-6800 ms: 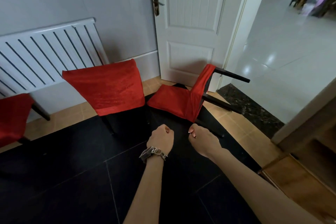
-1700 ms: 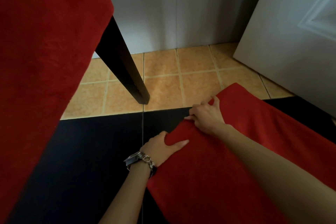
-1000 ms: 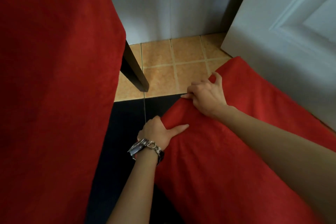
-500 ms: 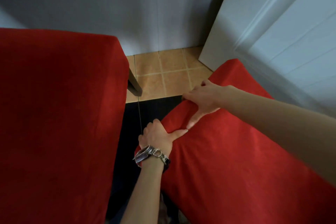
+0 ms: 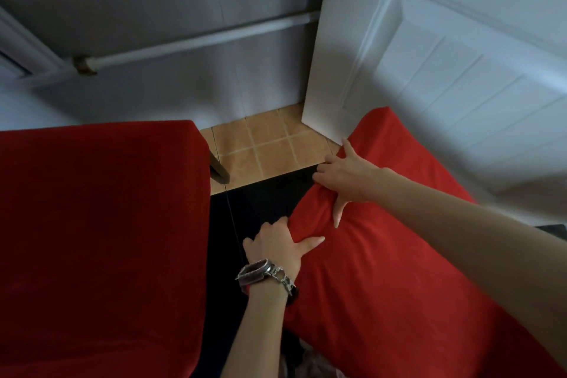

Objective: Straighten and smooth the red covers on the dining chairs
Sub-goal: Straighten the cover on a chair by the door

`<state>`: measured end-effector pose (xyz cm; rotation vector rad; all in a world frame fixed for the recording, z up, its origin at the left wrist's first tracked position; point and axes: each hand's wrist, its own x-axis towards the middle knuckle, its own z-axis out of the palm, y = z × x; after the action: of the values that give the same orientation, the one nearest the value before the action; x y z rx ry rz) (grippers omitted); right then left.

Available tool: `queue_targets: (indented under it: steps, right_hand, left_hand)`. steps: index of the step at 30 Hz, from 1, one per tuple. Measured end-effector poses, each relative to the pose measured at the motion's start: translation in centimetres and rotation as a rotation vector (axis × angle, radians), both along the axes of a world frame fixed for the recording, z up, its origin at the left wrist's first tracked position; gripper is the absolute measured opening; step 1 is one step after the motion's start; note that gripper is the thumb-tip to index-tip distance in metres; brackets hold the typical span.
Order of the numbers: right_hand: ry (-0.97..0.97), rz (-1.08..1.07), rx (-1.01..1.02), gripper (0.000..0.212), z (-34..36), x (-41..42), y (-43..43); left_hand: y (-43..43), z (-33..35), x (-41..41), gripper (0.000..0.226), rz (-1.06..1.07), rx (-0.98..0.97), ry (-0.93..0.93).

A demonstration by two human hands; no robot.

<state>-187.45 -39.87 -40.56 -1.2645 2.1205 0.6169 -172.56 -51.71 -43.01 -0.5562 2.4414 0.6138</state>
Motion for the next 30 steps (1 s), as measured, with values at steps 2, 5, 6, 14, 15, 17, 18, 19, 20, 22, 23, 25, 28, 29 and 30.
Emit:
queue_targets:
  steps: [2, 5, 6, 14, 15, 17, 18, 19, 20, 22, 23, 25, 28, 29, 30]
  right_hand:
    - [0.018, -0.035, -0.021, 0.095, 1.7, 0.9, 1.2]
    - [0.056, -0.086, -0.016, 0.096, 4.0, 2.4, 2.3]
    - [0.069, -0.101, -0.008, 0.097, 4.7, 2.9, 2.6]
    - [0.052, -0.172, 0.0, 0.095, 9.0, 7.3, 3.4]
    - [0.045, -0.169, -0.004, 0.093, 9.3, 8.0, 3.1]
    - [0.049, -0.158, -0.012, 0.09, 10.0, 9.0, 2.3]
    - [0.058, -0.154, -0.014, 0.09, 10.5, 9.3, 2.0]
    - [0.067, -0.151, -0.012, 0.091, 11.1, 9.4, 1.7]
    - [0.073, -0.153, -0.01, 0.092, 11.8, 9.5, 1.4]
    - [0.076, -0.171, -0.018, 0.091, 13.5, 9.6, 0.8]
    - [0.081, -0.179, -0.024, 0.089, 14.2, 9.7, 0.4]
    - [0.088, -0.179, -0.03, 0.087, 15.7, 10.2, -0.6]
    - [0.09, -0.167, -0.031, 0.087, 17.7, 11.0, -1.9]
    - [0.091, -0.17, -0.034, 0.087, 18.4, 11.3, -2.1]
    - [0.091, -0.177, -0.043, 0.087, 19.3, 11.5, -2.2]
  left_hand:
    - [0.8, 1.7, 0.5, 0.072, -0.01, 0.009, 0.0]
    - [1.5, 3.6, 1.3, 0.074, 0.032, 0.181, 0.006]
    - [1.6, 4.2, 1.5, 0.075, 0.032, 0.258, 0.0]
    - [2.1, 9.0, 5.6, 0.052, -0.013, 0.407, 0.044]
    - [1.9, 9.3, 6.4, 0.05, -0.003, 0.418, 0.048]
    - [1.4, 9.9, 7.6, 0.046, 0.021, 0.431, 0.071]
    - [1.1, 10.3, 7.9, 0.044, 0.028, 0.434, 0.087]
    - [0.8, 10.7, 8.1, 0.042, 0.03, 0.434, 0.103]
    - [0.4, 11.1, 8.0, 0.04, 0.028, 0.433, 0.118]
    - [-0.3, 12.2, 8.0, 0.042, 0.027, 0.424, 0.144]
    - [-0.7, 12.9, 8.1, 0.044, 0.03, 0.417, 0.157]
    - [-1.5, 14.2, 8.5, 0.048, 0.034, 0.401, 0.179]
    - [-2.5, 16.2, 9.5, 0.053, 0.049, 0.387, 0.195]
    - [-2.7, 16.9, 9.7, 0.055, 0.05, 0.383, 0.198]
    - [-2.9, 17.8, 9.8, 0.056, 0.046, 0.375, 0.203]
